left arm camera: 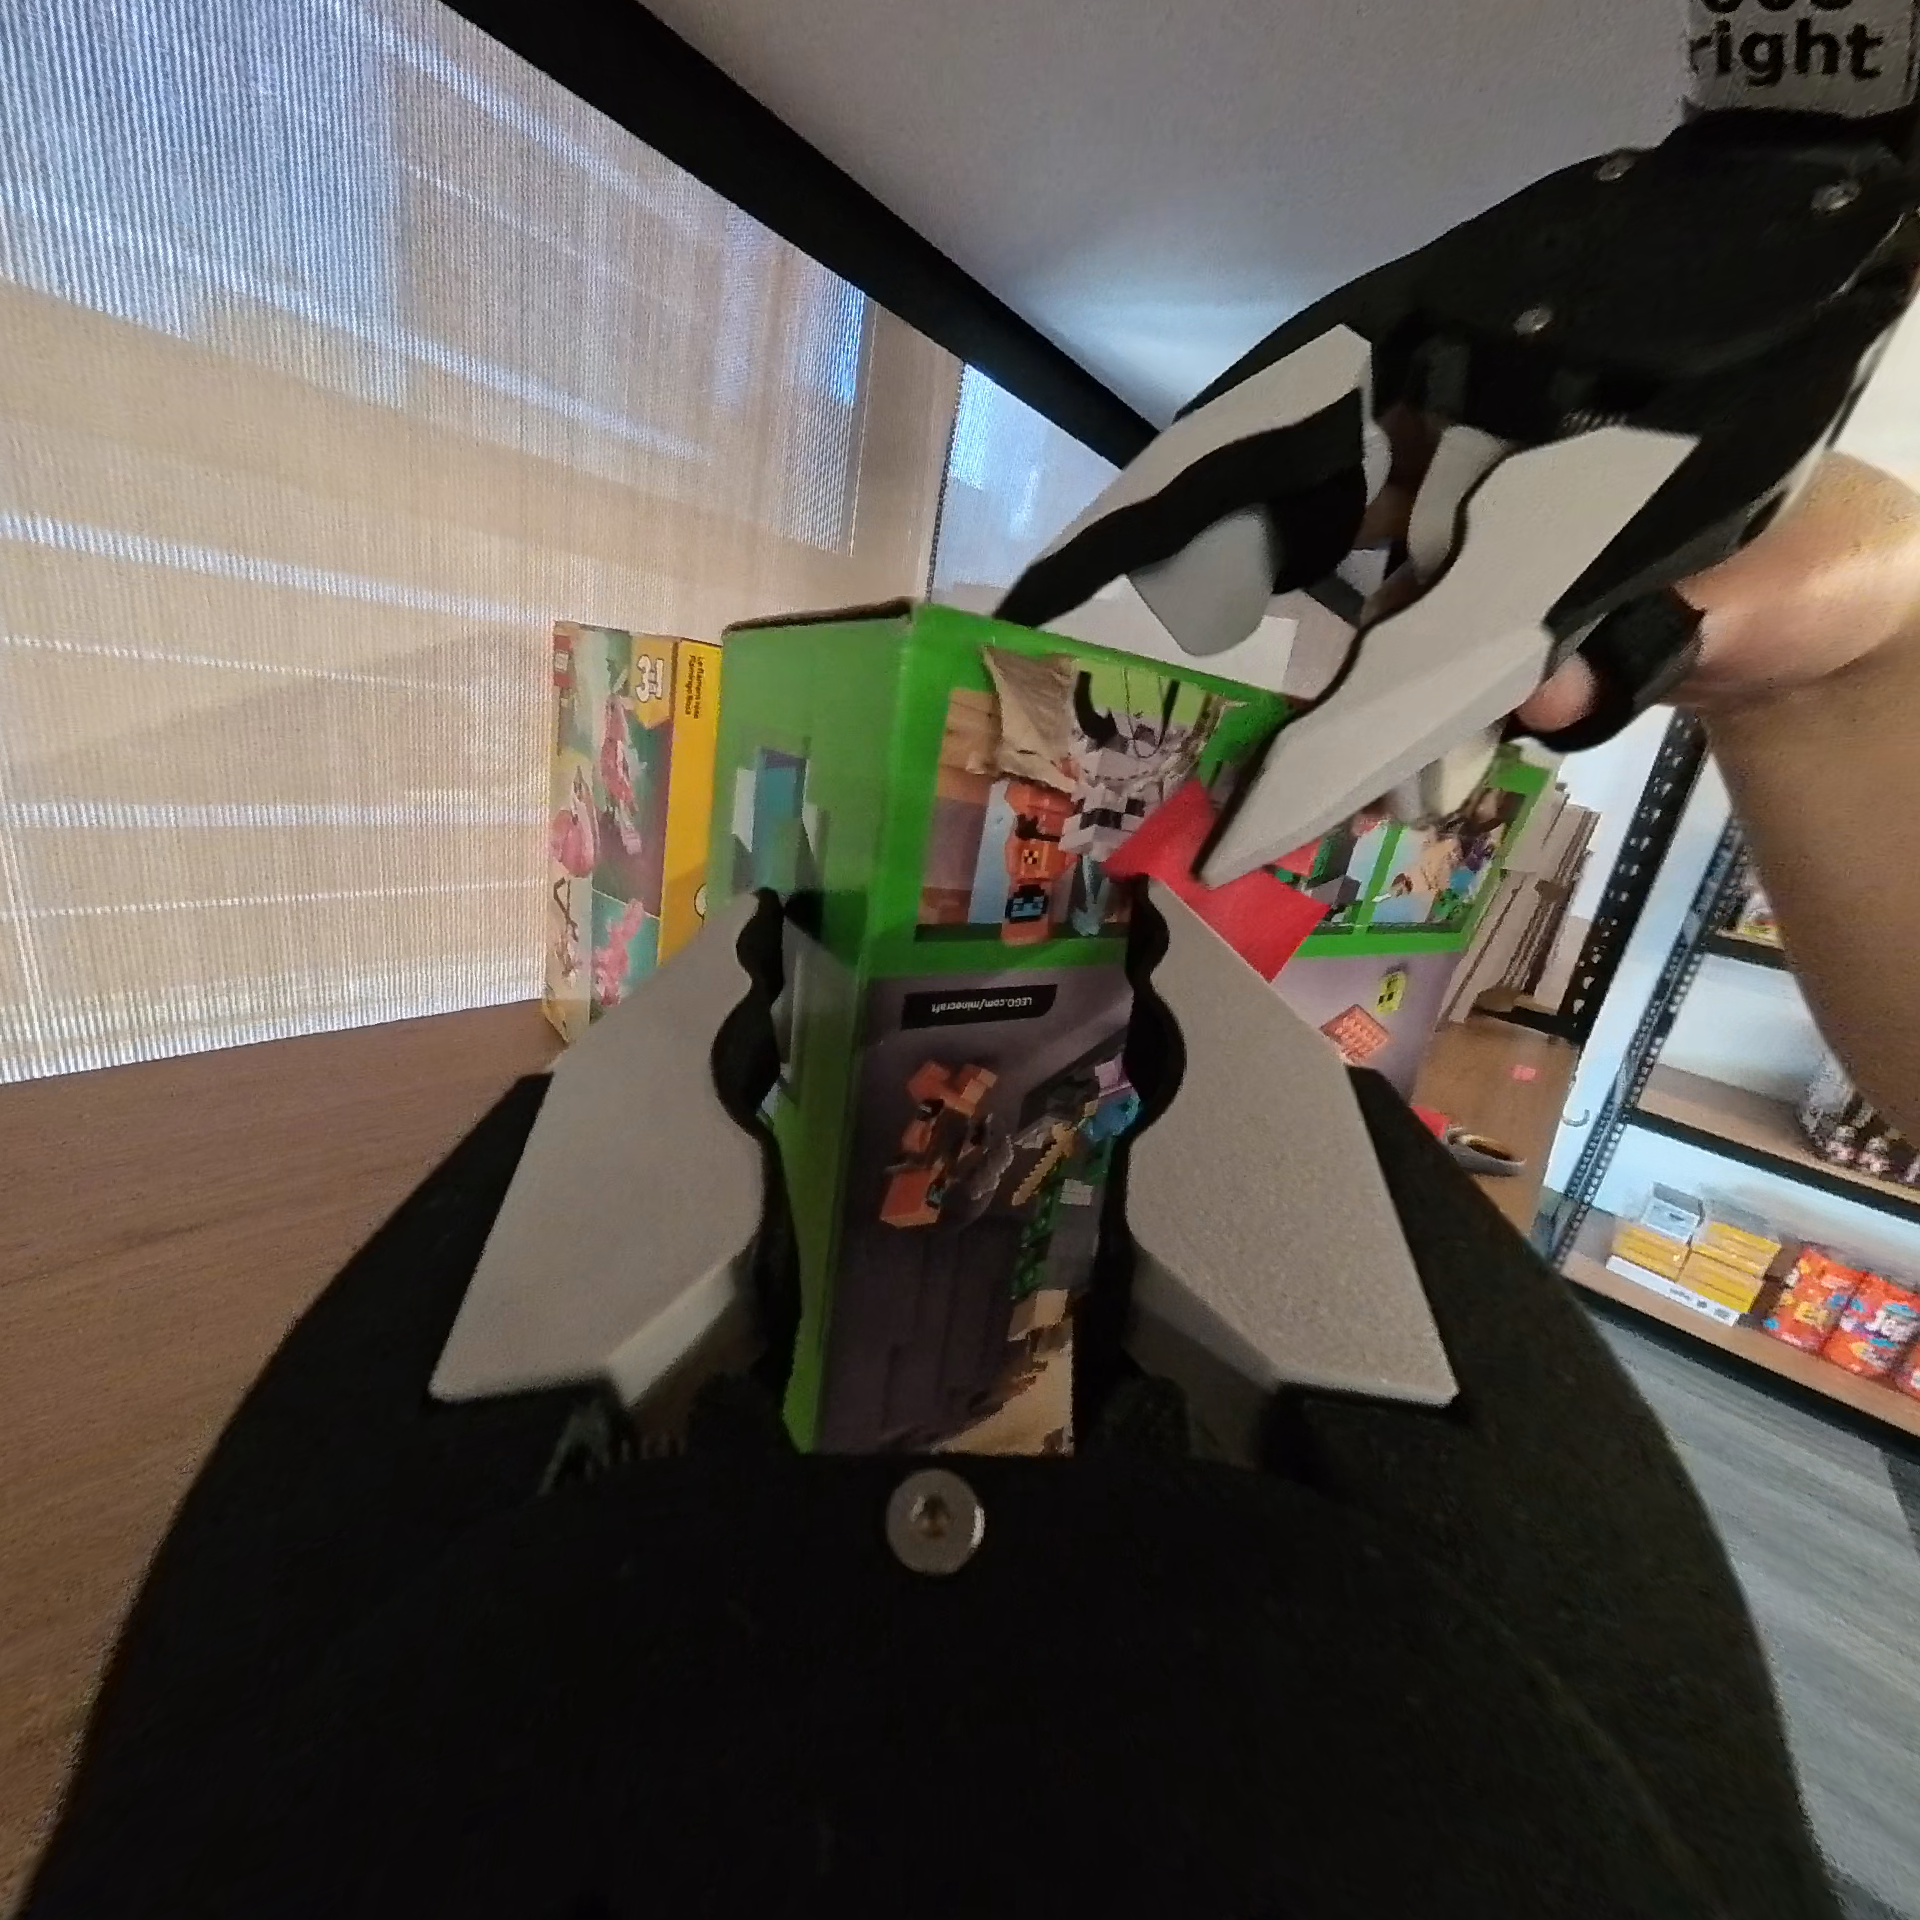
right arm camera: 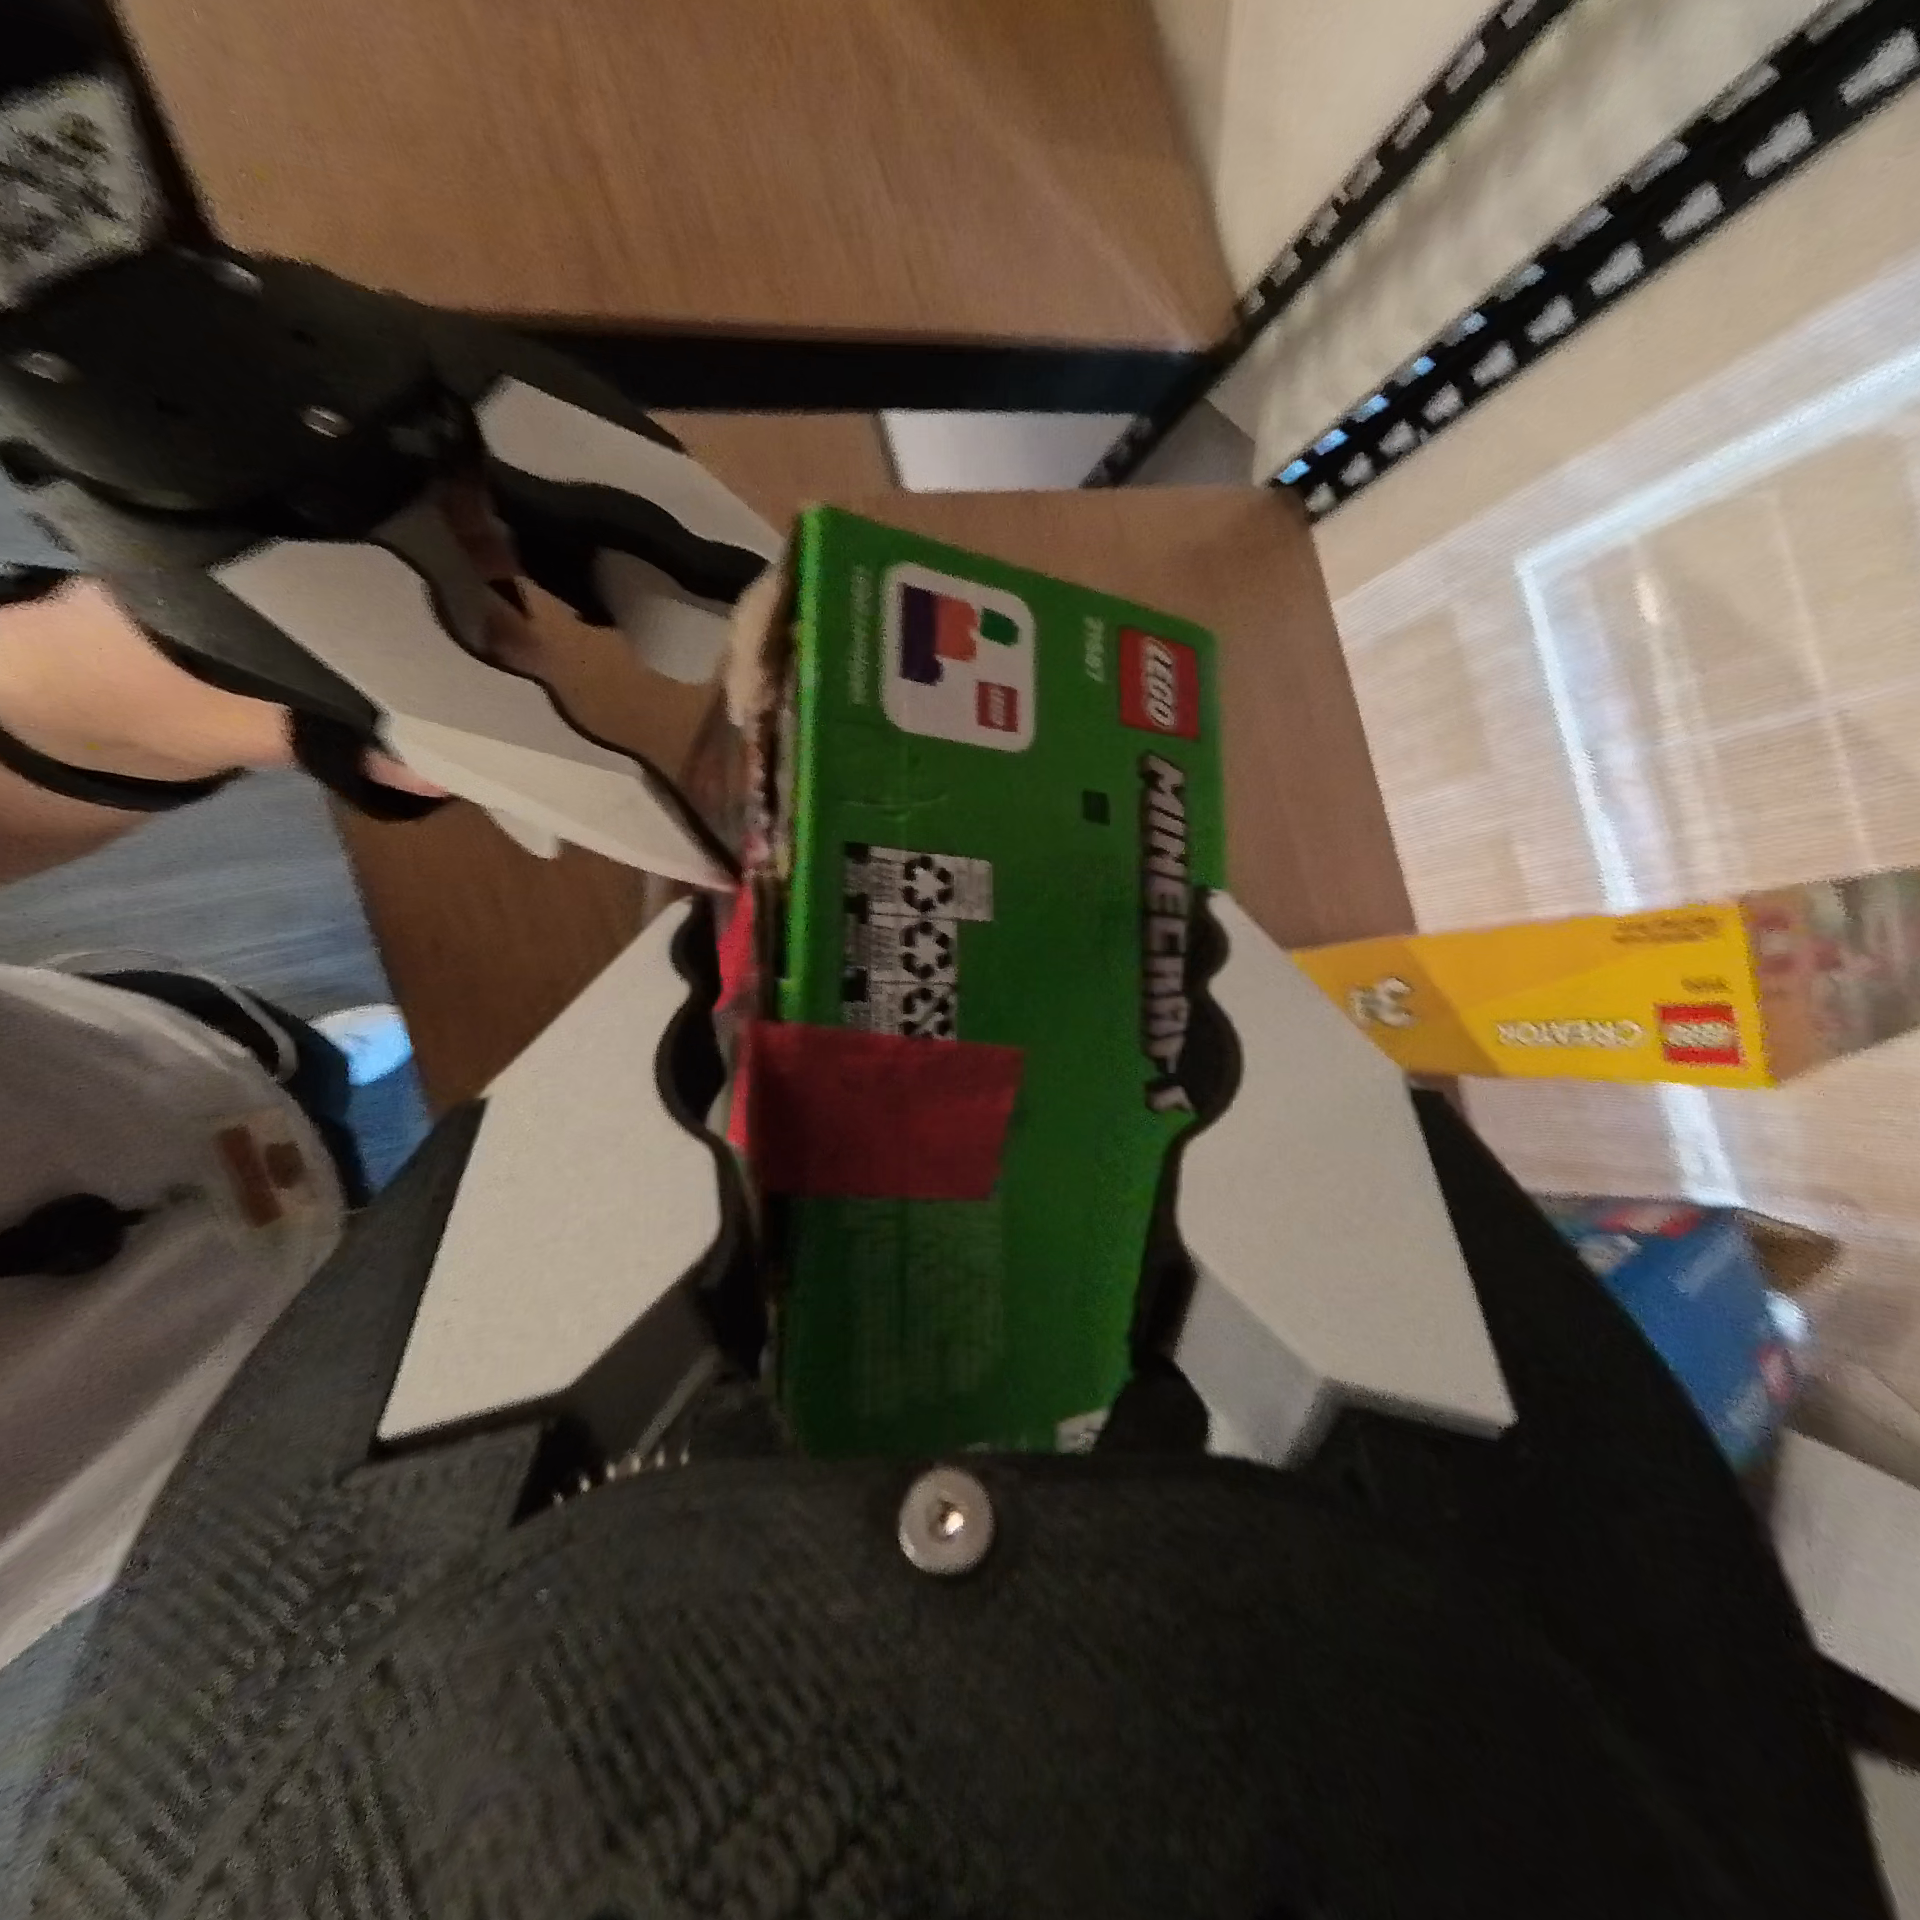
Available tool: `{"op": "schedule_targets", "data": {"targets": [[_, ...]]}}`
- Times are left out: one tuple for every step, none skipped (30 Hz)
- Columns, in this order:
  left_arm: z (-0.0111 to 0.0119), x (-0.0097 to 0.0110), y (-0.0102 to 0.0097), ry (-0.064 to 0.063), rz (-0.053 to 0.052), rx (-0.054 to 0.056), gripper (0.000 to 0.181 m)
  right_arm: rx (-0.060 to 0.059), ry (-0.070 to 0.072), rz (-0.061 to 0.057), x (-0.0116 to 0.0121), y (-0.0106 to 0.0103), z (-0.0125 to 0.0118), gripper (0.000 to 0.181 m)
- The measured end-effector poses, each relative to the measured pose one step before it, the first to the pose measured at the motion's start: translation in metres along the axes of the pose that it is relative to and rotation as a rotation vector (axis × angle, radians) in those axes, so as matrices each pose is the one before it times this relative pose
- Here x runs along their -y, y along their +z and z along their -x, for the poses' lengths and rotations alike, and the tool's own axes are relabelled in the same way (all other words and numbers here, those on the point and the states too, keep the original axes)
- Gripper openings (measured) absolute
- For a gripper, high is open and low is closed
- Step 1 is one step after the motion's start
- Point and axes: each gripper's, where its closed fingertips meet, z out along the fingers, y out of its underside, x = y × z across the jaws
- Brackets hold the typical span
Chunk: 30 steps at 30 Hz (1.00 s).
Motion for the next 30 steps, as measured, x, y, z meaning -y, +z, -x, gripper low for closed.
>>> {"op": "schedule_targets", "data": {"targets": [[0.00023, -0.00062, 0.00018, -0.0053, 0.0008, 0.0003, 0.066, -0.0430, -0.0200, 0.0243, -0.00363, 0.00219, -0.00557, 0.094], [0.00015, -0.00080, 0.00008, 0.0023, 0.0019, 0.0024, 0.066, -0.0178, -0.0126, 0.0073, -0.00108, 0.00208, -0.00132, 0.097], [-0.00007, -0.00072, 0.00017, 0.0065, 0.0007, 0.0028, 0.066, 0.0044, -0.0026, 0.0064, -0.00026, 0.00140, 0.00164, 0.097], [-0.00020, -0.00008, -0.00006, 0.0030, -0.0026, 0.0010, 0.066, 0.0108, -0.0069, 0.0084, -0.00053, 0.00066, 0.00222, 0.094], [-0.00018, 0.00007, -0.00015, -0.0007, -0.0023, 0.0003, 0.066, 0.0118, -0.0037, 0.0006, 0.00052, -0.00002, 0.00180, 0.090], [-0.00003, -0.00004, 0.00002, -0.0008, -0.0011, 0.0000, 0.065, 0.0043, 0.0097, -0.0079, 0.00193, -0.00038, -0.00024, 0.088], [0.00009, -0.00004, 0.00010, 0.0010, -0.0006, 0.0004, 0.065, 0.0047, 0.0175, -0.0077, 0.00178, -0.00036, -0.00094, 0.086], [0.00008, -0.00001, 0.00002, 0.0018, 0.0005, 0.0007, 0.065, 0.0082, 0.0129, 0.0047, -0.00036, 0.00015, -0.00036, 0.087], [0.00001, -0.00029, 0.00021, 0.0013, 0.0025, 0.0010, 0.065, 0.0037, 0.0050, 0.0014, -0.00022, 0.00025, -0.00043, 0.086], [0.00008, -0.00063, 0.00050, 0.0051, 0.0044, 0.0030, 0.066, 0.0002, -0.0002, -0.0004, -0.00045, 0.00004, 0.00003, 0.086], [-0.00004, -0.00073, 0.00040, 0.0089, 0.0041, 0.0039, 0.065, -0.0044, -0.0016, 0.0024, -0.00065, -0.00019, -0.00017, 0.085], [-0.00024, -0.00044, 0.00020, 0.0062, 0.0030, 0.0018, 0.065, -0.0041, -0.0066, 0.0058, -0.00092, -0.00047, 0.00006, 0.085], [-0.00046, -0.00052, 0.00032, 0.0022, 0.0023, -0.0007, 0.065, -0.0026, -0.0125, 0.0089, -0.00127, -0.00040, 0.00036, 0.085], [-0.00022, -0.00042, 0.00025, 0.0000, 0.0015, -0.0009, 0.066, -0.0034, -0.0212, 0.0085, -0.00141, -0.00018, 0.00038, 0.085], [0.00008, -0.00036, 0.00021, 0.0003, 0.0020, 0.0002, 0.066, -0.0038, -0.0169, 0.0052, -0.00128, 0.00007, 0.00019, 0.086], [0.00006, -0.00065, 0.00021, 0.0014, 0.0036, 0.0008, 0.066, -0.0011, -0.0105, 0.0038, -0.00099, 0.00025, 0.00034, 0.086], [0.00001, -0.00065, 0.00023, 0.0008, 0.0030, 0.0007, 0.066, -0.0022, -0.0164, 0.0047, -0.00108, 0.00036, 0.00058, 0.087], [-0.00011, -0.00046, 0.00008, 0.0003, 0.0006, 0.0005, 0.066, -0.0071, -0.0287, 0.0099, -0.00184, 0.00074, 0.00066, 0.090], [-0.00022, -0.00033, 0.00014, 0.0013, -0.0005, 0.0008, 0.066, -0.0094, -0.0348, 0.0127, -0.00224, 0.00076, 0.00138, 0.093], [-0.00024, -0.00033, 0.00013, 0.0031, -0.0006, 0.0013, 0.066, -0.0156, -0.0200, 0.0092, -0.00118, 0.00056, 0.00004, 0.093], [-0.00020, -0.00011, 0.00012, 0.0031, -0.0013, 0.0013, 0.066, -0.0060, -0.0080, 0.0062, -0.00028, 0.00036, 0.00053, 0.094], [-0.00020, 0.00012, 0.00007, 0.0008, -0.0019, 0.0013, 0.066, -0.0038, -0.0072, 0.0031, 0.00018, 0.00009, 0.00009, 0.094], [-0.00006, 0.00005, -0.00003, -0.0010, -0.0017, 0.0012, 0.066, 0.0023, 0.0014, -0.0004, 0.00051, -0.00059, -0.00005, 0.094], [-0.00021, 0.00007, -0.00017, -0.0005, -0.0016, 0.0001, 0.066, 0.0106, 0.0085, -0.0070, 0.00135, -0.00136, 0.00042, 0.092], [-0.00016, 0.00019, -0.00019, 0.0012, -0.0018, 0.0002, 0.067, 0.0140, 0.0128, -0.0193, 0.00299, -0.00270, 0.00030, 0.089], [-0.00010, 0.00005, -0.00022, 0.0034, -0.0023, 0.0010, 0.067, 0.0096, 0.0157, -0.0352, 0.00535, -0.00406, -0.00059, 0.087], [0.00014, 0.00025, -0.00017, 0.0052, -0.0023, 0.0020, 0.068, -0.0010, 0.0150, -0.0422, 0.00643, -0.00518, -0.00221, 0.084], [0.00021, 0.00018, -0.00002, 0.0066, -0.0022, 0.0025, 0.070, -0.0131, 0.0113, -0.0411, 0.00627, -0.00545, -0.00385, 0.082], [0.00046, 0.00028, 0.00027, 0.0066, -0.0025, 0.0029, 0.071, -0.0175, 0.0023, -0.0297, 0.00436, -0.00481, -0.00408, 0.081], [0.00059, 0.00020, 0.00027, 0.0033, -0.0024, 0.0023, 0.072, -0.0093, -0.0046, -0.0126, 0.00143, -0.00325, -0.00216, 0.081]]}}
